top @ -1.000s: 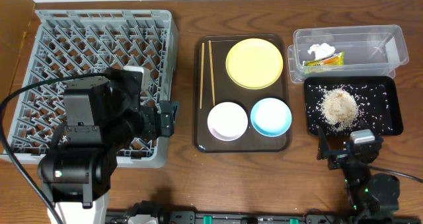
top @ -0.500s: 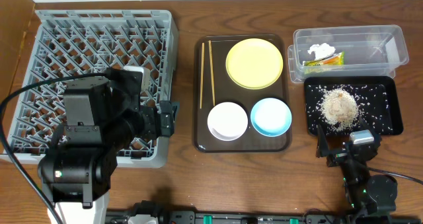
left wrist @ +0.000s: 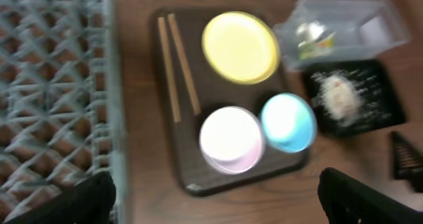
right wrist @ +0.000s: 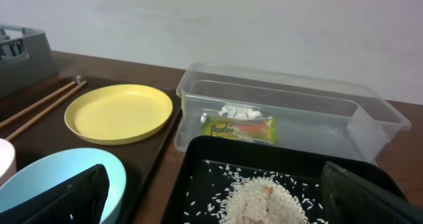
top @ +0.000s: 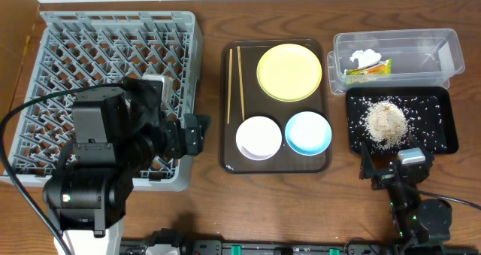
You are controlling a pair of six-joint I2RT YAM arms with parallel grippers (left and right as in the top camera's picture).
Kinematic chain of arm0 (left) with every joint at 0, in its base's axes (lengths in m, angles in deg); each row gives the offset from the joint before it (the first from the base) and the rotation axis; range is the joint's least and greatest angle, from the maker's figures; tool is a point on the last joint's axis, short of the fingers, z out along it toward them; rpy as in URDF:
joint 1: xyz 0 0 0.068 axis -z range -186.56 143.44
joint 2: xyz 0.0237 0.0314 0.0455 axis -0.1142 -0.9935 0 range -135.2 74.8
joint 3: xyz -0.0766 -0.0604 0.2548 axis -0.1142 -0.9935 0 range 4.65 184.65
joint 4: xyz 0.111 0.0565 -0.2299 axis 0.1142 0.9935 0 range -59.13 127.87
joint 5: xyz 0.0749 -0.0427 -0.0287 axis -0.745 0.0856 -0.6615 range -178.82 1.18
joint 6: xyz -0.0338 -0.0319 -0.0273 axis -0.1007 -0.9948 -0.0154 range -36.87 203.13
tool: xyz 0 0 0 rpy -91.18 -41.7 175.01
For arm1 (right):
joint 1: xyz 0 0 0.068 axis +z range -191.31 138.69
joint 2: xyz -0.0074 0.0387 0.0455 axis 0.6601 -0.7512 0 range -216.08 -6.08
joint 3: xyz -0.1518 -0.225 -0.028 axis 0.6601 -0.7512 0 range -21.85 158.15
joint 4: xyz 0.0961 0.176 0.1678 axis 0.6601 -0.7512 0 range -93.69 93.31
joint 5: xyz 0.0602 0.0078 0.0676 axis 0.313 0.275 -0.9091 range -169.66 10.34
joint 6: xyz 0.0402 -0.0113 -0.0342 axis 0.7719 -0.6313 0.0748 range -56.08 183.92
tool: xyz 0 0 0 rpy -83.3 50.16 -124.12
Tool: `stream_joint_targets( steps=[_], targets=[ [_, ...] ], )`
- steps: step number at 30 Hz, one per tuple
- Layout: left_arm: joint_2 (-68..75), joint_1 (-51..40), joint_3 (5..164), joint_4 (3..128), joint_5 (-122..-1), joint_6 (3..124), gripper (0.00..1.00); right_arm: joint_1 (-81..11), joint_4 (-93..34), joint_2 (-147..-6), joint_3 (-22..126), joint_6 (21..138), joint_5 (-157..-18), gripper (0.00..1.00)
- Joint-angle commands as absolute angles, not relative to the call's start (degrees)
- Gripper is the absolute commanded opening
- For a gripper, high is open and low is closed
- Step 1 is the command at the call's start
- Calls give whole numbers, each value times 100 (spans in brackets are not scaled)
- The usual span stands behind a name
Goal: Sort waste into correct bins and load items into the dishwasher
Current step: 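Move the left gripper to the wooden chopsticks on the brown tray, then grasp the chopsticks with the left gripper and place them in the rack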
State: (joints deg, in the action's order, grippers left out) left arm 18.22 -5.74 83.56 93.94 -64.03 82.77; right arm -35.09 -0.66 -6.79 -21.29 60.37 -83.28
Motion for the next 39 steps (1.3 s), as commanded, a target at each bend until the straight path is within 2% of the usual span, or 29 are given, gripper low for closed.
stream_joint_targets(
  steps=[1, 7, 9, 12, 14, 17, 25, 32, 39],
  targets=[
    [1766, -558, 8439, 8967, -5802, 7824, 98, -3524, -59, -640, -2153, 6109, -8330, 99],
    [918, -327, 8452, 8648, -6827, 7256, 100, -3524, -59, -640, -2153, 6109, -8330, 99],
    [430, -82, 8509, 8637, -7257, 7280, 95, -3524, -59, -640, -2153, 6109, -8330, 99],
    [-405, 320, 8658, 8541, -8014, 7278, 82, -3524, -59, -640, -2153, 6109, -8330, 99],
    [-953, 510, 8743, 8397, -8339, 7282, 79, -3524, -59, -640, -2153, 6109, -8330, 99],
    [-1609, 685, 8752, 7971, -8512, 7295, 75, -3524, -59, -640, -2153, 6109, -8330, 99],
    [-3163, 945, 8750, 6731, -8551, 7293, 57, -3524, -59, -640, -2153, 6109, -8330, 99],
    [-4057, 1131, 8750, 6045, -8547, 7243, 49, -3524, -59, -640, -2153, 6109, -8330, 99],
    [-4387, 1256, 8750, 5899, -8549, 7140, 26, -3524, -59, -640, -2153, 6109, -8330, 99]
  ],
)
